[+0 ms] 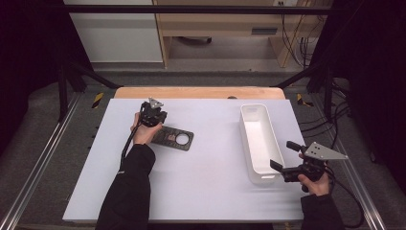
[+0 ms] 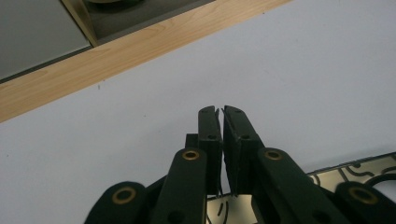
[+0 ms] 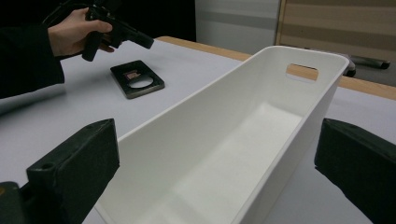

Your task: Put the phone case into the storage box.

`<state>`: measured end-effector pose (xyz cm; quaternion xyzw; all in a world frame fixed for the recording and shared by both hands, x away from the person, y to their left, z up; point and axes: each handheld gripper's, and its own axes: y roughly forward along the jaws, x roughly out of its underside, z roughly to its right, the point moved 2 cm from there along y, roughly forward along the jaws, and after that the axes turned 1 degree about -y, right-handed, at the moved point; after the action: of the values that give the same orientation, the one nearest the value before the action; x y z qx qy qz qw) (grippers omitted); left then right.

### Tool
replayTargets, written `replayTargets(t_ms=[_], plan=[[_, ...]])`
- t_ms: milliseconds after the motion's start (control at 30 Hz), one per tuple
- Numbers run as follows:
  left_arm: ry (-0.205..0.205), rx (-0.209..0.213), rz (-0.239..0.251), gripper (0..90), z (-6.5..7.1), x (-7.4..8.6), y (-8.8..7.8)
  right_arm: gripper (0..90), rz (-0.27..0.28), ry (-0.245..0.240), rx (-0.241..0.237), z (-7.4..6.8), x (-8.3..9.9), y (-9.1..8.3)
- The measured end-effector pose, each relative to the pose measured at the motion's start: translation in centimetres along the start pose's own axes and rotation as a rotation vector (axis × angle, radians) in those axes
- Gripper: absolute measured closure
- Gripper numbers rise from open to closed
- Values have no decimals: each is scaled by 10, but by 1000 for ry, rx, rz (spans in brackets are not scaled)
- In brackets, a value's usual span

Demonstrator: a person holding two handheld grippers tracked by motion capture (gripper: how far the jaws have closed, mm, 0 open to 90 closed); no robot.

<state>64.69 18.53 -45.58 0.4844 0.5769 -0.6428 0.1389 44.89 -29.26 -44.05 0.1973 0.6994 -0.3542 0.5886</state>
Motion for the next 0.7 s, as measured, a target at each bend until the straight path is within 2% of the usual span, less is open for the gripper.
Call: replayTargets(t_ms=[133,267,700], plan=[[-5,-10,-17,865,-1,3,3,4,-1,-1,-1,0,0,0],[-13,-22,-14,860,-3,5,5,4,1,-1,-1,0,0,0],[-4,-11,-77,890,-3,12,10,4,0,-1,-4,-1,-1,-1]])
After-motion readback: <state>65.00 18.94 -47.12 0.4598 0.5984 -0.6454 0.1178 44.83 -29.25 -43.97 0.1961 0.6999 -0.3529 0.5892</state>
